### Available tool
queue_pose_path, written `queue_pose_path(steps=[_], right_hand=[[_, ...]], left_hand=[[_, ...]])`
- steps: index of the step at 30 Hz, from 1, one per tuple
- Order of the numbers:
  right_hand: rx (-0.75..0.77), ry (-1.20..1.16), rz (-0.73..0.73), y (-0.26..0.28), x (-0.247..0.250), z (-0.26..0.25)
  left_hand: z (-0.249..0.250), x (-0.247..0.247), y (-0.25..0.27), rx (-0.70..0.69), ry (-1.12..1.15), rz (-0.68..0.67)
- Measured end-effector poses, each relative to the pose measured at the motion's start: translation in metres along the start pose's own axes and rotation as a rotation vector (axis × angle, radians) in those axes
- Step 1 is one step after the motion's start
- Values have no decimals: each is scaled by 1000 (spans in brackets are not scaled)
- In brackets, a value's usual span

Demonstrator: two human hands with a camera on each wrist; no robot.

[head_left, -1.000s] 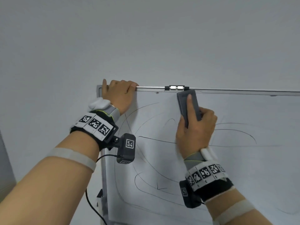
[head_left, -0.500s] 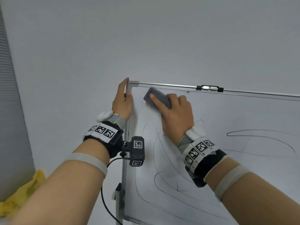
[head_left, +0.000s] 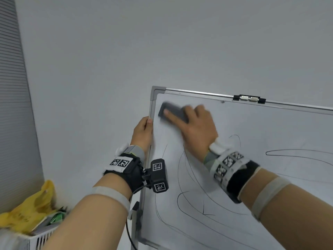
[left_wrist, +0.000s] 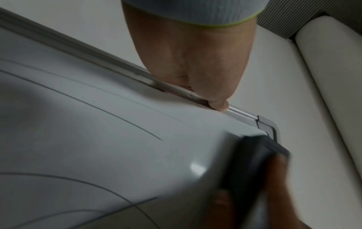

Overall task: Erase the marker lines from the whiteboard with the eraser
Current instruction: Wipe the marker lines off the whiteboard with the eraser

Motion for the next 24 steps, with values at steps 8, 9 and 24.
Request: queue_pose_path(steps=[8,9,24], right_hand=[[-44,53,-5,-4,7,-1],[-87,60,29,-11,10,3],[49,-21,-172,76,-35,-69]], left_hand=[[2,-3,7,59,94,-66],[2,-2,9,78,120,-77],[-123,23,109,212,-37,-120]])
Point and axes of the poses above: each hand's wrist, its own y-axis away from the middle knuckle, its own x-axis out of the back of the hand, z = x × y, the point moved 5 cm from there along -y, towards the middle knuckle, and after that the axes turned 1 degree about z, right-handed, at the moved point
